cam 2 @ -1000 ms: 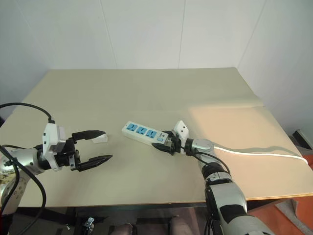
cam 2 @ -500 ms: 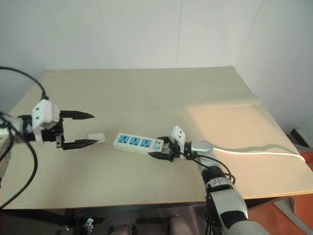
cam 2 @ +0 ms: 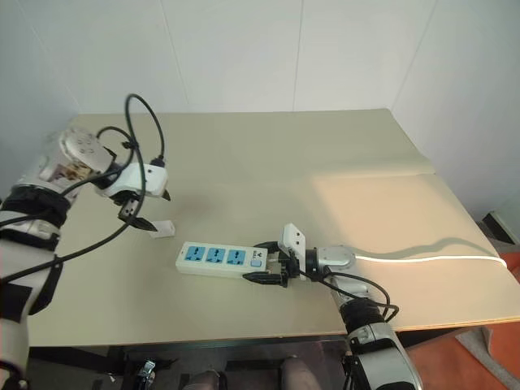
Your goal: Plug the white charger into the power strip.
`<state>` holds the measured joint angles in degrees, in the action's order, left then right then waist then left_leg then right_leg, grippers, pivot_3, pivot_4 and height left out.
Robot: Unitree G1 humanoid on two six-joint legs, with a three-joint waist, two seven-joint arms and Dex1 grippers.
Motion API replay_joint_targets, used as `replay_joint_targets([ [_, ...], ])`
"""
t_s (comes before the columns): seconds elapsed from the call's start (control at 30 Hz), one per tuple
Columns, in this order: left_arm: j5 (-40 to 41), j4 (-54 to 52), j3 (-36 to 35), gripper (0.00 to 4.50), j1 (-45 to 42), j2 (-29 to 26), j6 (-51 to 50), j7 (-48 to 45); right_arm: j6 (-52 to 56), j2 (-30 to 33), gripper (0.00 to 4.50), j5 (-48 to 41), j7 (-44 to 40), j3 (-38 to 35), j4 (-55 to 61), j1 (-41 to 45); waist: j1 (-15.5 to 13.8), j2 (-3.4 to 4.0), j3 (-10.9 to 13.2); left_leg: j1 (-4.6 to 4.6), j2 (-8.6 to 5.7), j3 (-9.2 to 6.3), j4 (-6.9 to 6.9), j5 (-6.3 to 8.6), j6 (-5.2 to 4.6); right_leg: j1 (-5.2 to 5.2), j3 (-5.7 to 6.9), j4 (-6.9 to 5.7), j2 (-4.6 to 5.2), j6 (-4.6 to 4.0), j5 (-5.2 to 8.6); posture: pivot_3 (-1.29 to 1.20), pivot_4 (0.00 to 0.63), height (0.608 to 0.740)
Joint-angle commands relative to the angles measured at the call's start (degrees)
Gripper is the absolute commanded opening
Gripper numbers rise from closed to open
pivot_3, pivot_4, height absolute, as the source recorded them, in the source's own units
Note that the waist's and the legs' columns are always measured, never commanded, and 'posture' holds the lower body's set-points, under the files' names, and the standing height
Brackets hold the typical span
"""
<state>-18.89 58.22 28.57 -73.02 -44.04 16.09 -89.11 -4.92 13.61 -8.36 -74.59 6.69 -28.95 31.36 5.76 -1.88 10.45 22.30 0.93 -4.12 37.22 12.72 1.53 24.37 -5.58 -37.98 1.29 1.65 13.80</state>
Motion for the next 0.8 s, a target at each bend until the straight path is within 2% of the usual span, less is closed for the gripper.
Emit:
replay_joint_targets([
  [0.03,-5.3,5.8,2.6,4.5,-3.9,2.0,3.2,2.3,2.1,0.9,3.44,-2.2,1.1,0.0,4.8,-1.8,-0.2,-0.02,0.0,0.01,-0.01,-0.02,0.01,0.0,0.0,0.0,0.02,0.0,0.0,0.01,0.0,0.0,0.15,0.74],
  [0.37,-12.1,12.8,4.5,4.5,-5.1,8.7,2.9,10.4,4.6,2.4,3.44,-3.6,4.0,0.4,9.3,-4.2,-0.4,-0.08,0.1,0.09,-0.09,-0.06,0.11,0.0,0.0,-0.02,0.04,-0.02,0.09,0.17,0.09,0.0,0.15,0.74],
  [0.8,-14.3,14.5,3.6,4.5,-4.5,12.9,-4.8,11.1,5.2,3.2,3.44,-4.8,6.0,1.3,10.4,-4.9,-0.4,-0.1,0.1,0.05,-0.11,-0.08,0.12,0.0,0.0,-0.07,0.05,-0.04,0.1,0.17,0.09,0.0,0.15,0.74],
])
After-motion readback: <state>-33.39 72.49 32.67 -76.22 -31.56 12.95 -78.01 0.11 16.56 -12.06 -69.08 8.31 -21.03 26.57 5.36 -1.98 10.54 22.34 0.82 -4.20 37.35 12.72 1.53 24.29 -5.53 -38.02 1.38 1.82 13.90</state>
